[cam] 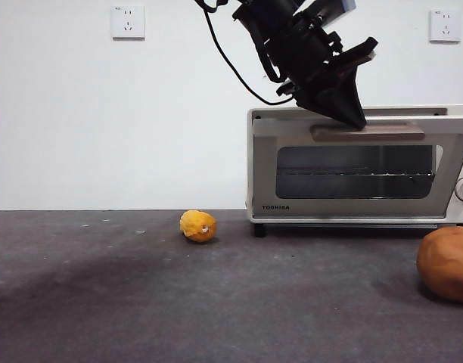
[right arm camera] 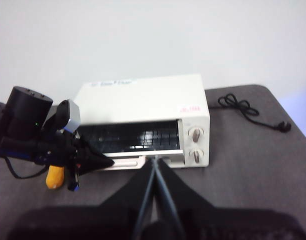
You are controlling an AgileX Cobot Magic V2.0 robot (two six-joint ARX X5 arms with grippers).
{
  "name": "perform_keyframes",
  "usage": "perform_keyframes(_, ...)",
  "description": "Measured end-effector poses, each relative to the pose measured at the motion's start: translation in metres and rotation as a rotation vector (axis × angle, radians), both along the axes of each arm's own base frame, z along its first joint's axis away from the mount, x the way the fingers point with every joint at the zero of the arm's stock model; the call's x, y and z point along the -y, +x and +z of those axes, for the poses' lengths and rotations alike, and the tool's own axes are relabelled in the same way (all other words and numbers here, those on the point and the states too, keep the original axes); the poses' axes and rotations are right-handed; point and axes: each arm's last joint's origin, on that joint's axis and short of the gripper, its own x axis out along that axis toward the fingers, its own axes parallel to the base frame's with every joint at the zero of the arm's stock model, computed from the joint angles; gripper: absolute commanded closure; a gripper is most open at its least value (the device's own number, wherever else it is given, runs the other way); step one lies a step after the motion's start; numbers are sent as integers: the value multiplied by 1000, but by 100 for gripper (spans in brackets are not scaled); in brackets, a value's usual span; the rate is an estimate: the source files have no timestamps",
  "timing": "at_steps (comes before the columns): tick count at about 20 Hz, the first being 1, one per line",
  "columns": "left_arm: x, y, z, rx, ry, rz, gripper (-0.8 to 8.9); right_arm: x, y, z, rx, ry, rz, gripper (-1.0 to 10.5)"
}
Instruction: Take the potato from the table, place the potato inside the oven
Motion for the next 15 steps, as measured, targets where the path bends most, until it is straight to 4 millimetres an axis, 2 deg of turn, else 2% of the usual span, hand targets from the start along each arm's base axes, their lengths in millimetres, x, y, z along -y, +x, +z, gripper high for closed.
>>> perform_keyframes(15, 0, -7, -10, -156, 18, 72, 822, 0, -2, -5, -61, -4, -1, 946)
